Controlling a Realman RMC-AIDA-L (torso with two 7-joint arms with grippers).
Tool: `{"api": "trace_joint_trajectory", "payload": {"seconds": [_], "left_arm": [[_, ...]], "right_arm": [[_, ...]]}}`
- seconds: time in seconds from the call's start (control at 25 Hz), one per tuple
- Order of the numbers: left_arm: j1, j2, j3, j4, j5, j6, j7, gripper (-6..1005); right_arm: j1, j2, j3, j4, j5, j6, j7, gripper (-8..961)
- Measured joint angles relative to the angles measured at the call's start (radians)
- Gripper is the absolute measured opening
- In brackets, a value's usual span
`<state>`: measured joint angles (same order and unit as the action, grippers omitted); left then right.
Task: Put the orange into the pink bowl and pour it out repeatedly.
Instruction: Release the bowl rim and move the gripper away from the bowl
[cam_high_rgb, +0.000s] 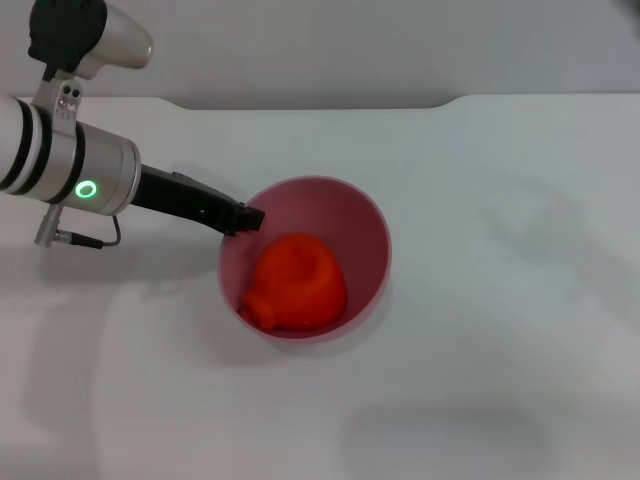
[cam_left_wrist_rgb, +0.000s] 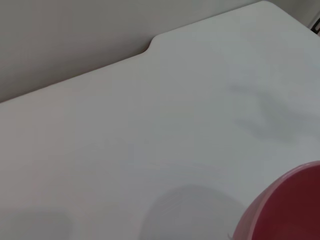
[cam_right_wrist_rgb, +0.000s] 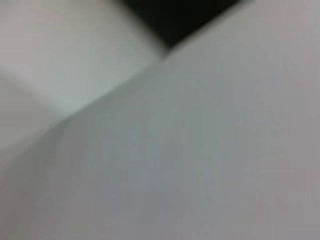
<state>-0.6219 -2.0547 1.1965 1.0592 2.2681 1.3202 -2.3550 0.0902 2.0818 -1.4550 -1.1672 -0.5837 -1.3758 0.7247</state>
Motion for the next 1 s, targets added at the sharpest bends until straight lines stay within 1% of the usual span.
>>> {"api": "trace_joint_trajectory", "payload": {"seconds": [0.12, 0.24, 0.32, 0.36, 0.4, 0.44, 0.48, 0.52, 0.56, 0.68, 0.8, 0.96, 1.0], "left_arm": [[0.001, 0.000, 0.000, 0.003, -0.001, 0.000, -0.002, 43], [0.000, 0.000, 0.000, 0.003, -0.001, -0.001, -0.003, 43], [-0.005, -0.001, 0.000, 0.002, -0.001, -0.001, -0.005, 44], [-0.006, -0.001, 0.000, 0.001, -0.001, -0.001, -0.006, 44], [-0.007, -0.001, 0.000, 0.001, -0.001, -0.001, -0.008, 44], [-0.007, -0.001, 0.000, 0.001, -0.001, -0.001, -0.008, 44], [-0.007, -0.001, 0.000, 0.001, -0.001, -0.001, -0.008, 44], [-0.007, -0.001, 0.000, 0.001, -0.001, -0.001, -0.008, 45], [-0.008, -0.001, 0.000, 0.001, 0.000, -0.002, -0.011, 45], [-0.013, 0.000, 0.000, 0.000, 0.002, -0.012, -0.028, 45], [-0.014, 0.000, 0.002, -0.001, 0.003, -0.022, -0.041, 46], [-0.014, 0.001, 0.007, -0.002, 0.009, -0.037, -0.057, 47], [-0.032, 0.006, 0.009, 0.010, 0.117, -0.029, -0.154, 47]], "right_arm": [[-0.019, 0.001, -0.001, 0.165, 0.245, -0.153, -0.145, 668], [-0.022, 0.003, -0.001, 0.347, 0.467, -0.297, -0.263, 669], [-0.021, 0.004, -0.004, 0.442, 0.581, -0.367, -0.350, 669], [-0.021, 0.004, -0.008, 0.522, 0.684, -0.406, -0.419, 668], [-0.021, 0.004, -0.008, 0.522, 0.684, -0.406, -0.419, 668], [-0.020, 0.004, -0.009, 0.551, 0.724, -0.415, -0.433, 668], [-0.018, 0.004, -0.010, 0.586, 0.771, -0.424, -0.440, 668], [-0.012, 0.003, -0.010, 0.646, 0.852, -0.438, -0.440, 669], [-0.012, 0.003, -0.010, 0.646, 0.852, -0.438, -0.440, 669], [-0.005, 0.001, -0.007, 0.708, 0.908, -0.447, -0.439, 668], [0.000, -0.001, -0.002, 0.752, 0.914, -0.449, -0.438, 668], [0.001, -0.001, -0.001, 0.778, 0.916, -0.450, -0.435, 668], [0.001, -0.001, -0.001, 0.782, 0.916, -0.450, -0.434, 669]]}}
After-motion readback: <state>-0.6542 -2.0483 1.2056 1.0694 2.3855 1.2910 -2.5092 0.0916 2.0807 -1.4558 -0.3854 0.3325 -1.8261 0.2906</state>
